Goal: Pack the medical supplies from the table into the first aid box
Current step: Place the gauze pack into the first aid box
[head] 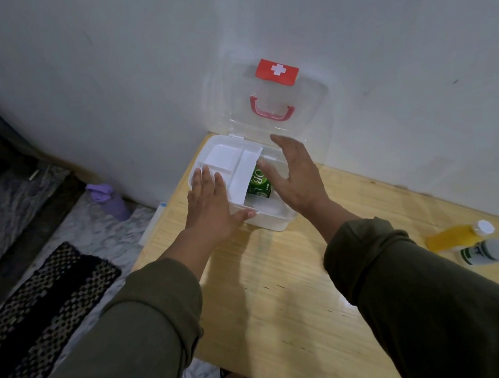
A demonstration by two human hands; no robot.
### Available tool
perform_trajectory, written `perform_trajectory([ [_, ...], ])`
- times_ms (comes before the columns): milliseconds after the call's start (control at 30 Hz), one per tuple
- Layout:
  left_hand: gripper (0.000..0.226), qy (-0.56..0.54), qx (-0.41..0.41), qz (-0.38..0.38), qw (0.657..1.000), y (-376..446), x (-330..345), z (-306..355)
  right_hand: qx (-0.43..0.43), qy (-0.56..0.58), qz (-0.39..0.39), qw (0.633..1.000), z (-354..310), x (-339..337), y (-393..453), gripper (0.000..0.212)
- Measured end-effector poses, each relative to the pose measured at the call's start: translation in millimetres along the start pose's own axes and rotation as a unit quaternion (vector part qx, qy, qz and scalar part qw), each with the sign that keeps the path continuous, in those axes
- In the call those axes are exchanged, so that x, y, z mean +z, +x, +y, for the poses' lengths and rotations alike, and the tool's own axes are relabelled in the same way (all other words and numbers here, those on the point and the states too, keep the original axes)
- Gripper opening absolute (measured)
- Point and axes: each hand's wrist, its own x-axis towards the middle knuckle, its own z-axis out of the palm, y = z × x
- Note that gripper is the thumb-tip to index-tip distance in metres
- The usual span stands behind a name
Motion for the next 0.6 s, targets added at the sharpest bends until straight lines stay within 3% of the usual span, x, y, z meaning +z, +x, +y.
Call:
perform_trajectory([
  [133,0.107,0.006,-0.002,-0.005,1.0,1,1,1,0.099,0.21,0.029,0.972,-14,7,3,0.05],
  [200,0.107,0.007,-0.001,-0.004,1.0,1,2,1,0.148,0.261,0.035,0.953,-14,14,3,0.048],
  [400,0.106,0.004,0.007,0.005,1.0,1,4,1,0.178,0.292,-0.008,0.94,-8,32,1,0.049],
  [600,0.107,0.012,0.003,0.006,1.0,1,7,0,0.237,0.313,-0.053,0.918,-5,31,5,0.035],
])
